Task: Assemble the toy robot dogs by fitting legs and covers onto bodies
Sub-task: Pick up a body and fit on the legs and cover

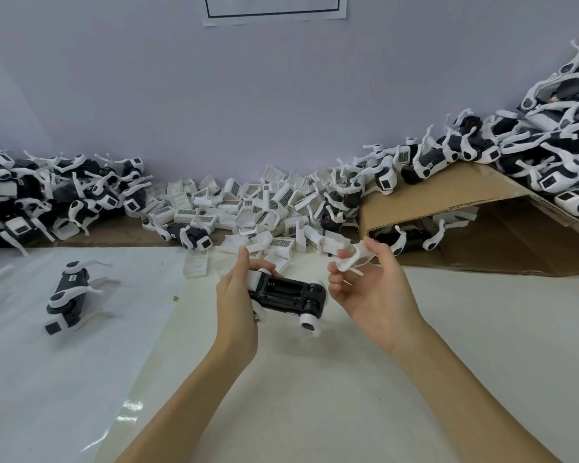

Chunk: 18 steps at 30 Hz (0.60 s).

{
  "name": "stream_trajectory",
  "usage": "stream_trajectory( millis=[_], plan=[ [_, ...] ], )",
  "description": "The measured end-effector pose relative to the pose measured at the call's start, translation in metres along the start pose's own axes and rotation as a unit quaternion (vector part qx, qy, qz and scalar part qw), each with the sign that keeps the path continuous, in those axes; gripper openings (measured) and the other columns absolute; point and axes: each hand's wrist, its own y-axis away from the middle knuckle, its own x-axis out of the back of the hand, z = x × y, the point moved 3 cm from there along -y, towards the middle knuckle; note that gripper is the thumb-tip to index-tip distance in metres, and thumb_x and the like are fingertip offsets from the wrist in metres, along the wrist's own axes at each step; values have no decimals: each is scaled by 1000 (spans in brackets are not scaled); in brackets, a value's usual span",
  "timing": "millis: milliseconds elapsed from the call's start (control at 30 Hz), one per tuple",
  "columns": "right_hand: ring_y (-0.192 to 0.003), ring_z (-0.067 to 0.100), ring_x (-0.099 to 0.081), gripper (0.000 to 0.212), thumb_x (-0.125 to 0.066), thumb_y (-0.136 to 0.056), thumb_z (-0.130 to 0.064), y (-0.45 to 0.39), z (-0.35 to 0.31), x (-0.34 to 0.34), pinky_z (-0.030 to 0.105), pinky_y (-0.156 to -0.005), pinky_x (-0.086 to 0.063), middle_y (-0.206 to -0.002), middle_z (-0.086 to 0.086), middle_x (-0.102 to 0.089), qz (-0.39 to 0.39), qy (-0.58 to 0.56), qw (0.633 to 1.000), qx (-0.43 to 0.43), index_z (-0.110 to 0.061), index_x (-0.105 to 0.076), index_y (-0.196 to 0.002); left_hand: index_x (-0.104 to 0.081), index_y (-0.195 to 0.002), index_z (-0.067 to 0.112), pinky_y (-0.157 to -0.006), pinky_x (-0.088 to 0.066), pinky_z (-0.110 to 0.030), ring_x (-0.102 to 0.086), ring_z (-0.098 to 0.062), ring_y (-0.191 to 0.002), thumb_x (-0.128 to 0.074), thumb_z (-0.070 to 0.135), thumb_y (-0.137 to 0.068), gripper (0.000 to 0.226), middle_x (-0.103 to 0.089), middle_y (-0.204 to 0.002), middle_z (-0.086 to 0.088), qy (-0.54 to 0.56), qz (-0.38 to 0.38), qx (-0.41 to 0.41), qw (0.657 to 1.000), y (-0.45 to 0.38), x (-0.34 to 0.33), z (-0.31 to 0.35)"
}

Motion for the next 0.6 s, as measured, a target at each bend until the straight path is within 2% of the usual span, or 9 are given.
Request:
stream_trajectory(
  millis=[100,133,233,300,367,433,533,567,600],
  plan=[
    [-65,19,-43,48,-62,-95,-45,-2,2,3,28,-67,-40,-79,12,-54,-2,-8,999,-35,-3,-61,-118,-76,-76,18,-75,-33,-44,-54,-32,-89,-55,64,-99,56,-72,-81,-5,22,-13,13,1000,0,-1,0],
    [-65,19,-44,49,-64,-95,-45,-3,2,3,28,-67,-41,-79,12,-55,4,14,999,-30,-4,-60,-120,-76,-76,18,-75,-34,-44,-56,-33,-88,-55,66,-96,56,-72,-81,-5,21,-15,13,1000,1,-2,0],
    [-67,18,-62,52,-77,-87,-47,-5,-1,3,26,-69,-53,-86,18,-70,40,150,987,35,-4,-63,-114,-76,-76,20,-60,-29,-34,-57,-30,-85,-53,65,-101,57,-71,-80,-2,10,-16,7,1000,2,-3,2],
    [-76,18,-71,60,-78,-81,-50,-5,-2,4,28,-73,-57,-93,16,-78,54,279,953,103,-5,-62,-117,-76,-77,20,-54,-27,-31,-55,-28,-78,-49,63,-106,58,-71,-80,-1,-2,-14,5,1000,3,-3,2],
    [-80,14,-69,46,-76,-87,-52,-2,-2,4,32,-79,-55,-92,4,-77,44,402,898,175,-19,-63,-118,-75,-79,19,-48,-28,-24,-50,-24,-66,-46,65,-106,61,-70,-79,-2,-19,-12,3,1000,4,-2,1],
    [-83,11,-65,25,-70,-95,-51,2,0,1,28,-81,-53,-92,-9,-67,8,504,820,270,-34,-68,-113,-75,-84,15,-44,-30,-19,-46,-15,-57,-45,68,-104,64,-68,-79,-5,-24,-10,1,1000,4,-2,0],
    [-97,12,-61,27,-68,-95,-47,8,11,-7,18,-86,-48,-106,-12,-61,-41,635,667,387,-34,-69,-120,-75,-91,12,-43,-33,-18,-50,-17,-57,-46,77,-100,71,-63,-80,-12,-21,-3,11,1000,4,-3,-2],
    [-104,11,-59,31,-69,-95,-46,10,15,-10,19,-90,-48,-111,-11,-60,-46,658,638,397,-32,-69,-123,-75,-92,14,-43,-35,-18,-53,-19,-59,-46,80,-97,73,-64,-83,-15,-19,-1,19,1000,4,-3,-3],
    [-110,11,-58,34,-71,-95,-45,10,18,-11,21,-94,-48,-115,-11,-60,-46,669,626,397,-30,-69,-126,-75,-92,15,-44,-36,-18,-55,-20,-61,-45,83,-94,75,-66,-88,-17,-17,1,28,999,3,-3,-3]
  ],
)
